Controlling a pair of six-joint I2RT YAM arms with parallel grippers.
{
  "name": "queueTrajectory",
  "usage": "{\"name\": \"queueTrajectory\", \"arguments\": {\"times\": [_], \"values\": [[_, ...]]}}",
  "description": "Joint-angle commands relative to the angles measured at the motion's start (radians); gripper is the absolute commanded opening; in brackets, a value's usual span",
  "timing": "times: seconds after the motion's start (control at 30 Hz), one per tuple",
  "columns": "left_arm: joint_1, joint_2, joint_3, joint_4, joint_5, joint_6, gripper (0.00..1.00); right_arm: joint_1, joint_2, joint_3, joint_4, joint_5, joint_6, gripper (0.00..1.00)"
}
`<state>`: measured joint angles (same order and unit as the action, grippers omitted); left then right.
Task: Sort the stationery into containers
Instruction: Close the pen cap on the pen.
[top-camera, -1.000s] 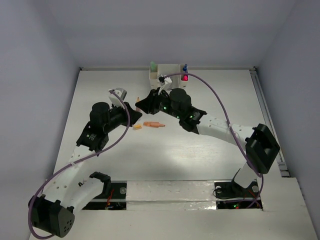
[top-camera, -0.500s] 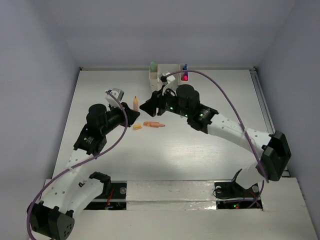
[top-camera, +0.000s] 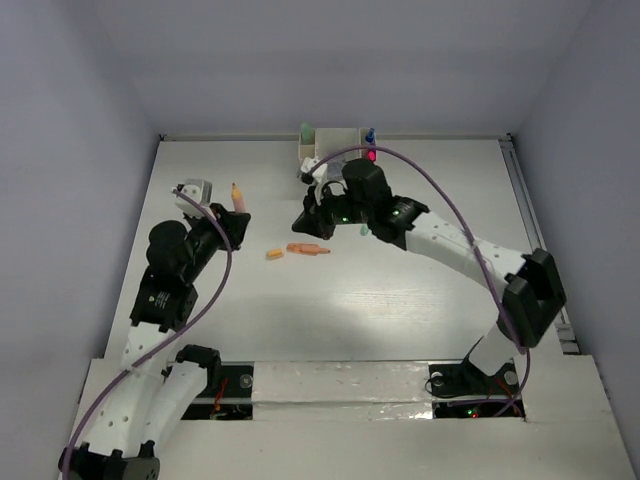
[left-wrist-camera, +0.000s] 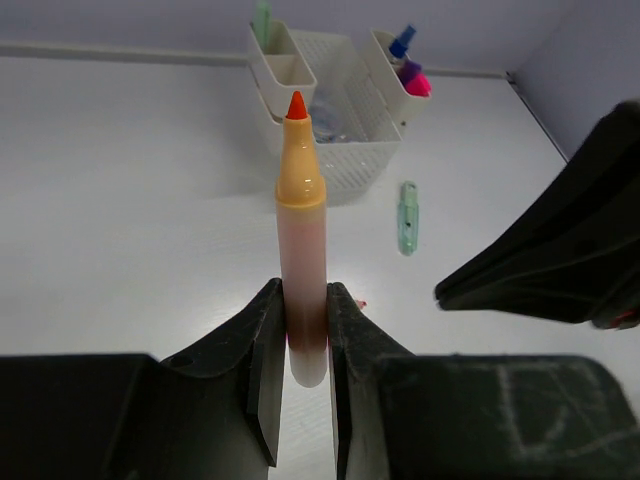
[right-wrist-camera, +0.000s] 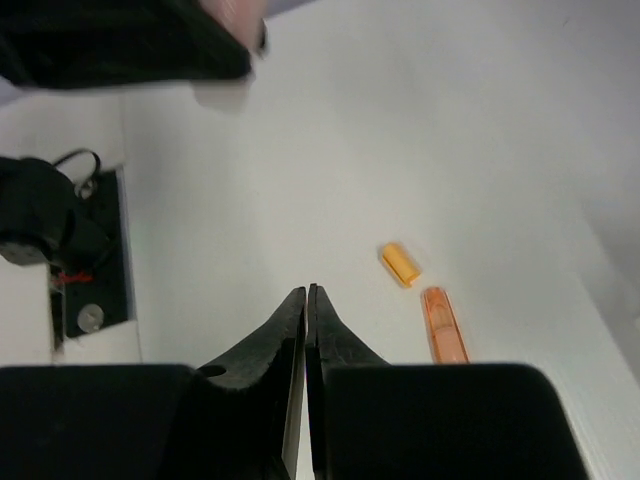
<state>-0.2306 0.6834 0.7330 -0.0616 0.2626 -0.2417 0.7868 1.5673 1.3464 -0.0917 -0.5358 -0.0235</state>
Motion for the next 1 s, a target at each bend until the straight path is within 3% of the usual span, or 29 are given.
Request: {"name": "queueTrajectory", "arguments": {"times": [0.0,0.13,0.27,0.37,0.5,0.67,0.97], "values": [[0.033,-0.062,0.031,0.025,-0.075,-0.001,0.00,0.000,0.100,0.086,-0.114,-0.044,-0.168,0.10],[0.043,-0.110,0.026,-0.010,-0.202,0.004,0.00,0.000,0.242,0.250,-0.244,-0.032,-0.284,0.22],[0.043,-0.133,0.022,-0.009,-0.211,0.001,0.00,0.000,0.437,0.460,-0.427,-0.018,-0.355,0.47],[0.043,-0.124,0.020,-0.007,-0.189,-0.001,0.00,0.009,0.565,0.563,-0.520,0.011,-0.394,0.57],[0.043,-0.110,0.020,-0.004,-0.163,-0.007,0.00,0.045,0.694,0.745,-0.634,0.103,-0.453,0.63],[0.043,-0.108,0.020,-0.004,-0.155,-0.005,0.00,0.077,0.786,0.818,-0.689,0.123,-0.506,0.69],[0.043,-0.113,0.020,-0.004,-0.154,-0.004,0.00,0.115,0.910,0.953,-0.737,0.195,-0.546,0.69]]}}
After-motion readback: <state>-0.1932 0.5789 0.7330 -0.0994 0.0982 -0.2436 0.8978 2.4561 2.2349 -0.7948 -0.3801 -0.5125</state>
